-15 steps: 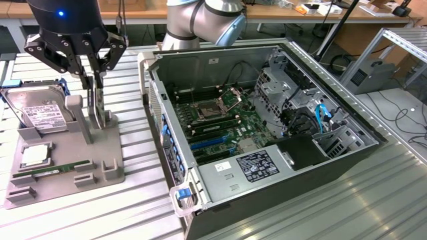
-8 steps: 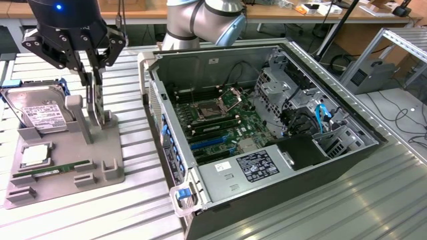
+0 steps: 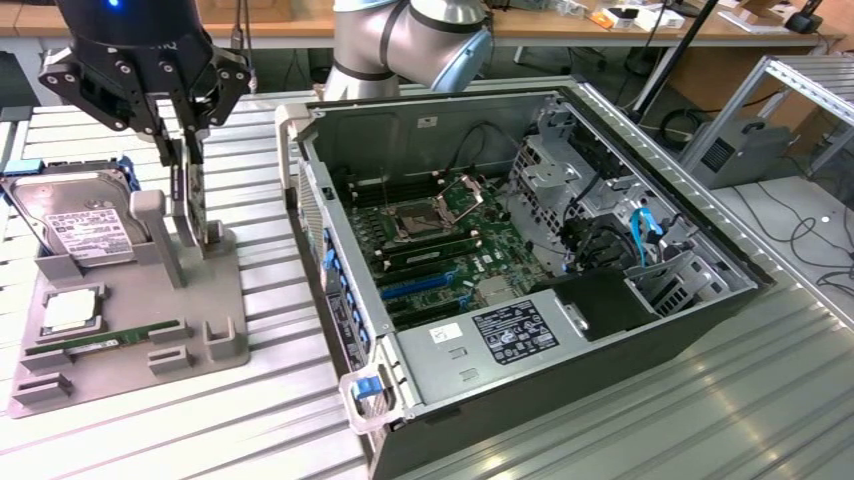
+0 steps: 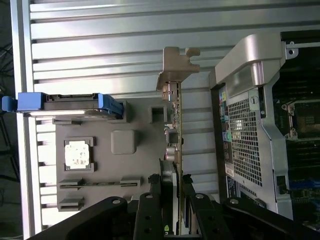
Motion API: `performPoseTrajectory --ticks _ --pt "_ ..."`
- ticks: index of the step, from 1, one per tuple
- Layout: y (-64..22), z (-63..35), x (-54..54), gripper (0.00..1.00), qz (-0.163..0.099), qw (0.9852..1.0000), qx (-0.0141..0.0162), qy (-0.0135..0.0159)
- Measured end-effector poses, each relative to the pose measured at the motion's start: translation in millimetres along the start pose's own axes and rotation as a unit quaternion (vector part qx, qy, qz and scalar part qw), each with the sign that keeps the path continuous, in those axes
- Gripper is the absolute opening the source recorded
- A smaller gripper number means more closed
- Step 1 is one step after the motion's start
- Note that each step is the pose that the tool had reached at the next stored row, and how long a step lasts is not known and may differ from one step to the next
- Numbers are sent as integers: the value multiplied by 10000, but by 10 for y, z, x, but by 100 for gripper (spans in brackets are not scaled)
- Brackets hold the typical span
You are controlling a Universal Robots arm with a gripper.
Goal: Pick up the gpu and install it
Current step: 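Pick up the gpu and move the gpu toward the slot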
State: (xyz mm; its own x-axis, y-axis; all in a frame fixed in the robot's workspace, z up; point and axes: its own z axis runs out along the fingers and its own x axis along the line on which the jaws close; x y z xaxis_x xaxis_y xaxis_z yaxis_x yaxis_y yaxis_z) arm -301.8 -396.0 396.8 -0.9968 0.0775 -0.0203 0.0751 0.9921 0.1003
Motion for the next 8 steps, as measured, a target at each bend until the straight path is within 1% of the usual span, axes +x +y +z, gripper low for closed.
performPoseTrajectory --ticks 4,6,8 --pt "0 -5 0 27 -1 10000 14 -1" --pt "1 -8 0 27 -1 10000 34 -1" --pt "1 -8 0 27 -4 9999 141 -10"
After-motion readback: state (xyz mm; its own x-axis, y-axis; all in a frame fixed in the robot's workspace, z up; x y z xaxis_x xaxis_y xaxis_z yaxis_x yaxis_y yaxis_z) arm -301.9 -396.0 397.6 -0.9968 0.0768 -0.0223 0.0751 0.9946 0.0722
